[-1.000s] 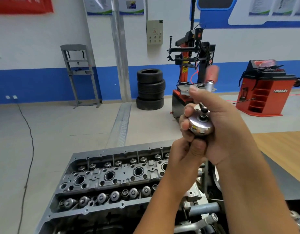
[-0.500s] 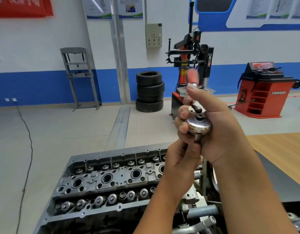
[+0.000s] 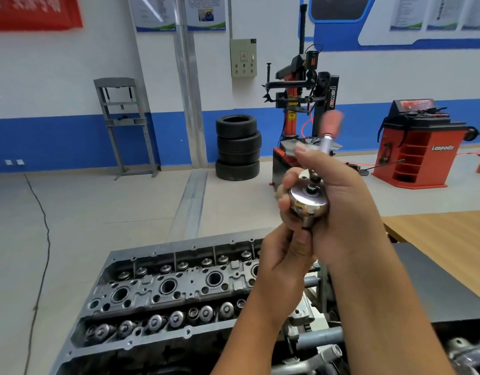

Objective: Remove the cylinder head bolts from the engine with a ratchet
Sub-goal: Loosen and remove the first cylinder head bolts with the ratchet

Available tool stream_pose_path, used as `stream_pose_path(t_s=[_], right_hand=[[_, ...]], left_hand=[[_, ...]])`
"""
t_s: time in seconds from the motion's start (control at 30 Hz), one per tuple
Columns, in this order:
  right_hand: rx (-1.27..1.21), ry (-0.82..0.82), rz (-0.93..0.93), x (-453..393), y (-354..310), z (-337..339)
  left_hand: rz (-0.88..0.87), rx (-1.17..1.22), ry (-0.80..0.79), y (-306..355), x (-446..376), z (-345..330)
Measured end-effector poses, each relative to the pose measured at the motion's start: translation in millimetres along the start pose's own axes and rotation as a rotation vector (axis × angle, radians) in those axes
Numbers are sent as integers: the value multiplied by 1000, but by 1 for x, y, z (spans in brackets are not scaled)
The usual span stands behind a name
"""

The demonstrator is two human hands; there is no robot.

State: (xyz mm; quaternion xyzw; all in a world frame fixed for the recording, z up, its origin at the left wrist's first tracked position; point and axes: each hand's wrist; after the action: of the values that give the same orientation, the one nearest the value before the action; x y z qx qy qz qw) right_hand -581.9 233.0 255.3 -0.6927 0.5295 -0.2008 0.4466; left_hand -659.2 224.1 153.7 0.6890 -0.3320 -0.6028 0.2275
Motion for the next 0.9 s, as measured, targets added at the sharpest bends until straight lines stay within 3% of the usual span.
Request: stream_pose_path(t_s=[0.13, 0.2, 0.27, 0.43, 0.5, 0.67, 0.77, 0.9], right_hand=[[-100, 357, 428, 10, 29, -10], [-109, 431, 490, 10, 34, -14], [-63, 373, 377, 5, 27, -13], [35, -65, -105, -10, -5, 4], [30, -48, -84, -9, -1, 1], [-114, 265, 463, 9, 37, -8], [-233, 172, 420, 13, 31, 3], [-65, -80, 170, 4, 12, 16]], left_hand=[[5, 1, 21, -9, 1, 3], [16, 12, 17, -14, 4, 6], [22, 18, 45, -10, 3, 4], [15, 12, 21, -6, -2, 1], [16, -26, 47, -13, 0, 4], [42, 0, 50, -19, 5, 9], [54, 34, 35, -6, 2, -1], [21, 15, 61, -12, 3, 3]])
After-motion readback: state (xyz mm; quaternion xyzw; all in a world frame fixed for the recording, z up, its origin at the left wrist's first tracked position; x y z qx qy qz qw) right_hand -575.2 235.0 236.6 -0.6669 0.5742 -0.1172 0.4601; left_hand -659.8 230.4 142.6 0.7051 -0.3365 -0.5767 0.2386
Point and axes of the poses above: each hand's wrist, its own x-axis away from the middle knuckle, its own z-axis out of the back of the hand, y = z × x, and after that the axes turned 6 degrees about -z, right-handed
